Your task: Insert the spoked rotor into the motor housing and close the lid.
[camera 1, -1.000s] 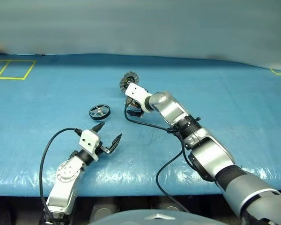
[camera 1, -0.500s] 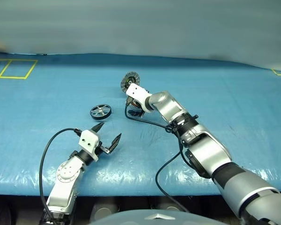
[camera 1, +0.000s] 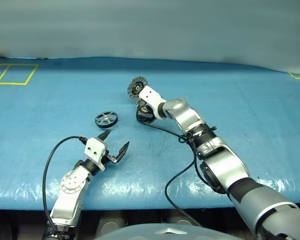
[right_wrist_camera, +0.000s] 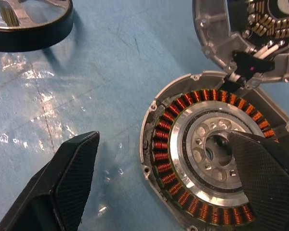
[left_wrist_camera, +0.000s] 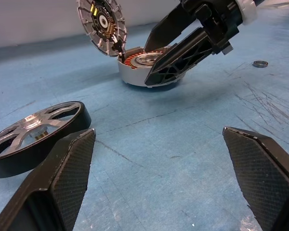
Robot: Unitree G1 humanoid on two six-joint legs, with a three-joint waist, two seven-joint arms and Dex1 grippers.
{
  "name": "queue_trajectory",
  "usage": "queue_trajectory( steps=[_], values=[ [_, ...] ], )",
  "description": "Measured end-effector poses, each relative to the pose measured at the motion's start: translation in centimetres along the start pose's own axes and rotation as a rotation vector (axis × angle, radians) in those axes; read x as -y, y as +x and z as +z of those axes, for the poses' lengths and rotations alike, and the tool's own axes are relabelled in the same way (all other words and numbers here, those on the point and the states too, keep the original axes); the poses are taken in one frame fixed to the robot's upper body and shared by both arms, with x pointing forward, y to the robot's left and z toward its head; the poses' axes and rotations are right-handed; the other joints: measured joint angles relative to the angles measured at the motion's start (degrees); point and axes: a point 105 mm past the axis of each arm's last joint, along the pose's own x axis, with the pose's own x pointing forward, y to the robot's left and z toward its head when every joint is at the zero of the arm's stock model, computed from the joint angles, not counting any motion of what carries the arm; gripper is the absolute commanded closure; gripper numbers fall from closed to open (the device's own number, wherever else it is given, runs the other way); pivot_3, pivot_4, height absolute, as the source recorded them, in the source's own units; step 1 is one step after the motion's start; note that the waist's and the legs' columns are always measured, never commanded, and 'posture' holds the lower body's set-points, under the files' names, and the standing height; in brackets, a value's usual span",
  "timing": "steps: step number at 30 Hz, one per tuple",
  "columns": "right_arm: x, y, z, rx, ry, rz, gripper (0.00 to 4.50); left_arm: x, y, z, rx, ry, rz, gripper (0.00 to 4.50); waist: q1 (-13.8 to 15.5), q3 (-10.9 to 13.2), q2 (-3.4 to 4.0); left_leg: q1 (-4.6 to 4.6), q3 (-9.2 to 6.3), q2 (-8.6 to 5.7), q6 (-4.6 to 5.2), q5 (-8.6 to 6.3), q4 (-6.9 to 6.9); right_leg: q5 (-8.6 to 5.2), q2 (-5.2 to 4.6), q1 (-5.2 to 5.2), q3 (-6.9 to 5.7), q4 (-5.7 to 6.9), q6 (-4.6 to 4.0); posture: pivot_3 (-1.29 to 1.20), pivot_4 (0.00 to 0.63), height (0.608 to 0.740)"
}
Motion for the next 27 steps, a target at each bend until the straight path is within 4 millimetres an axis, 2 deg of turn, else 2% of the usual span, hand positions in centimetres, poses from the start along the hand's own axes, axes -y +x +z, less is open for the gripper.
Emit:
queue_trajectory(
  steps=[5,6,8,14,22,27],
  values=[
    [-0.2,0.1,-0.4,-0.053,-0.054,0.017,0.01,0.0,0.0,0.0,0.000,0.000,0.002,0.00,0.0,0.0,0.00,0.05,0.00,0.00,0.00,0.00,0.02,0.00,0.00,0.05,0.00,0.01,0.00,0.00,0.150,0.740],
    [-0.3,0.1,-0.4,-0.065,-0.068,0.026,0.19,0.0,0.0,0.0,-0.001,0.000,0.004,0.00,0.0,0.0,-0.01,0.08,-0.01,0.00,0.00,0.00,0.02,0.00,0.00,0.08,0.00,0.01,0.00,0.00,0.150,0.740],
    [-0.8,0.0,-0.3,-0.081,-0.082,0.058,0.64,-0.1,0.0,0.0,-0.001,0.000,0.007,0.00,0.0,0.0,-0.02,0.12,-0.02,0.00,0.00,0.00,0.02,0.00,0.00,0.13,-0.01,0.01,-0.01,0.00,0.150,0.740],
    [-2.0,-0.7,-0.7,-0.108,-0.066,0.126,2.55,-0.6,-0.2,0.0,0.001,-0.002,0.040,0.00,0.0,-0.1,-0.08,0.15,-0.06,0.01,0.00,-0.01,-0.01,-0.02,-0.03,0.16,-0.03,0.00,-0.03,0.00,0.150,0.740],
    [-4.8,-2.2,-2.2,-0.121,-0.012,0.170,2.60,-1.1,-0.5,0.0,-0.005,0.002,0.063,0.00,0.0,-0.5,-0.31,0.54,-0.12,0.02,-0.04,-0.04,-0.14,-0.28,-0.16,0.43,0.00,-0.02,-0.48,0.00,0.150,0.740],
    [-8.2,-3.6,-3.0,-0.105,0.104,0.165,2.60,-1.0,-0.7,0.2,-0.002,0.006,0.060,0.00,0.0,-1.2,-0.53,0.83,-0.24,0.04,-0.20,-0.13,-0.40,-0.45,-0.31,0.43,-0.01,-0.08,-0.74,0.00,0.150,0.740]
  ],
)
